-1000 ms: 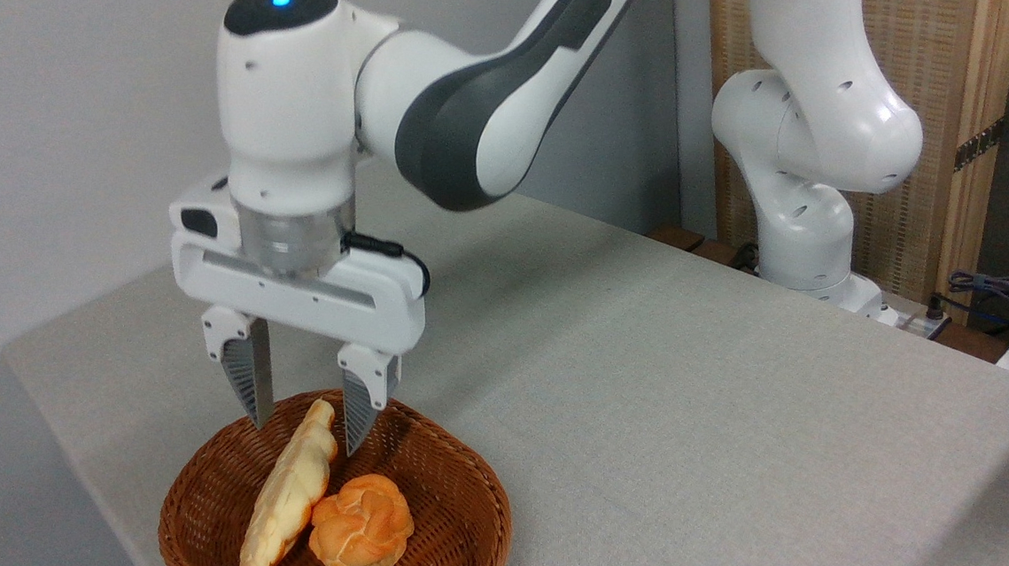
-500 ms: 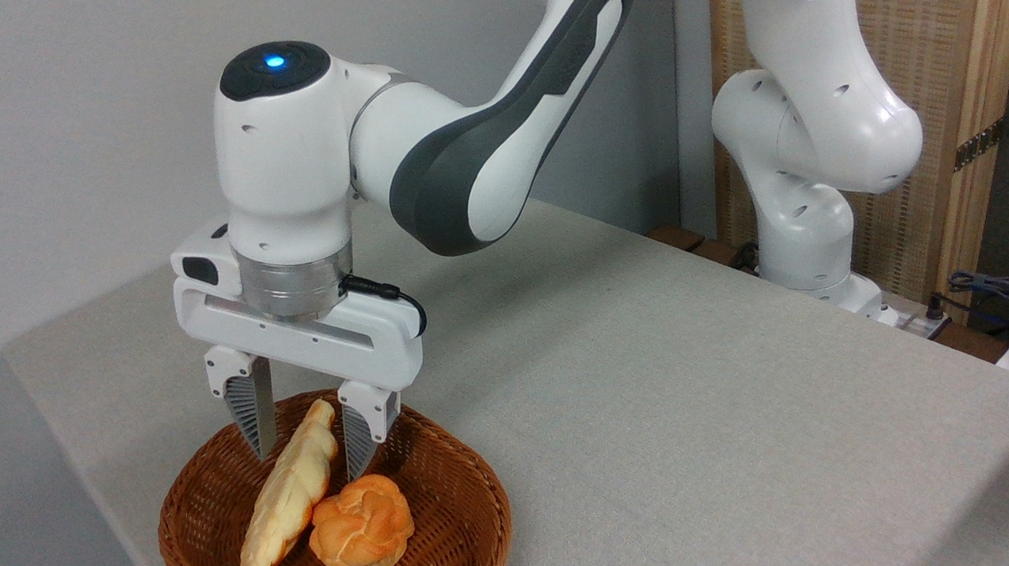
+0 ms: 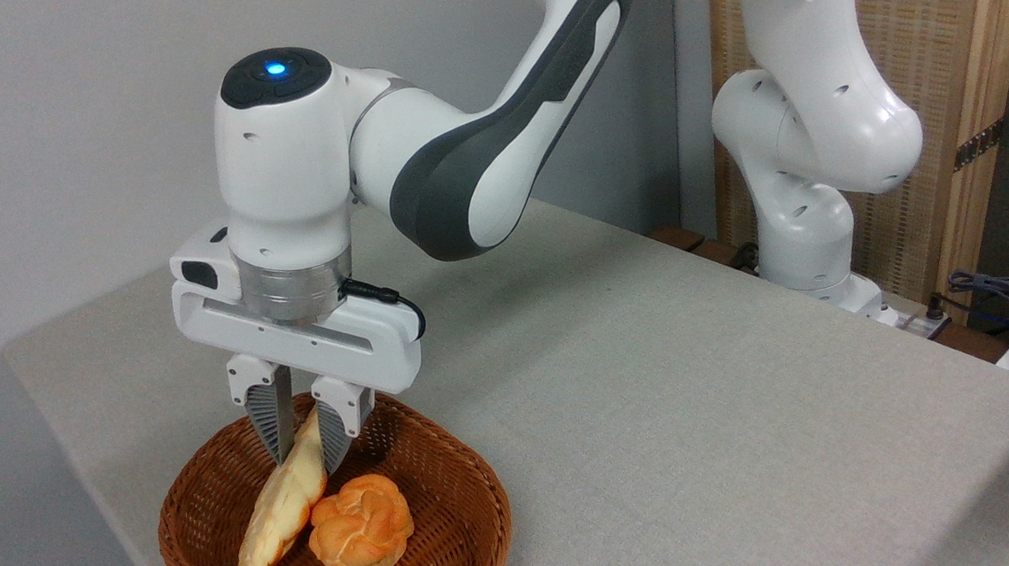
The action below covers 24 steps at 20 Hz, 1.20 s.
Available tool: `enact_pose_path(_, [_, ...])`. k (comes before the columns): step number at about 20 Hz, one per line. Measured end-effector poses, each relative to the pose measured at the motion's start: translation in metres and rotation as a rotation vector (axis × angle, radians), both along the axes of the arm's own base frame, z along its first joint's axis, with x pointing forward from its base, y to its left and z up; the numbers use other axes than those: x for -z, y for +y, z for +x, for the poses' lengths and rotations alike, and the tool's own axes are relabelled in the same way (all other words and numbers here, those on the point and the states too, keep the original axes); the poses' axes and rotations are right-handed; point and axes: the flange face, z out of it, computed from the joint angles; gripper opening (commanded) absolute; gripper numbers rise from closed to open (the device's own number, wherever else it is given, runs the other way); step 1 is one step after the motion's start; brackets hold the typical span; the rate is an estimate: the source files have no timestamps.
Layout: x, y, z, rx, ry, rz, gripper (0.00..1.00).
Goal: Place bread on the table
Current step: 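Close the gripper on the end of the long bread roll, then lift the held bread roll up out of the basket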
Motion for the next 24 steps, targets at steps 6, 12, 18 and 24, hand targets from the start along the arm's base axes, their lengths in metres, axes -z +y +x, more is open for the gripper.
enact_pose_path(6, [-0.002, 0.0, 0.001, -0.001, -0.003, 0.0, 0.12])
enact_pose_path(12, [-0.019, 0.002, 0.001, -0.003, -0.034, -0.003, 0.16])
enact_pose_path(18, [-0.051, 0.001, -0.012, 0.039, -0.046, -0.007, 0.22])
enact_pose_path(24, [-0.081, -0.003, -0.045, 0.231, 0.026, -0.001, 0.24])
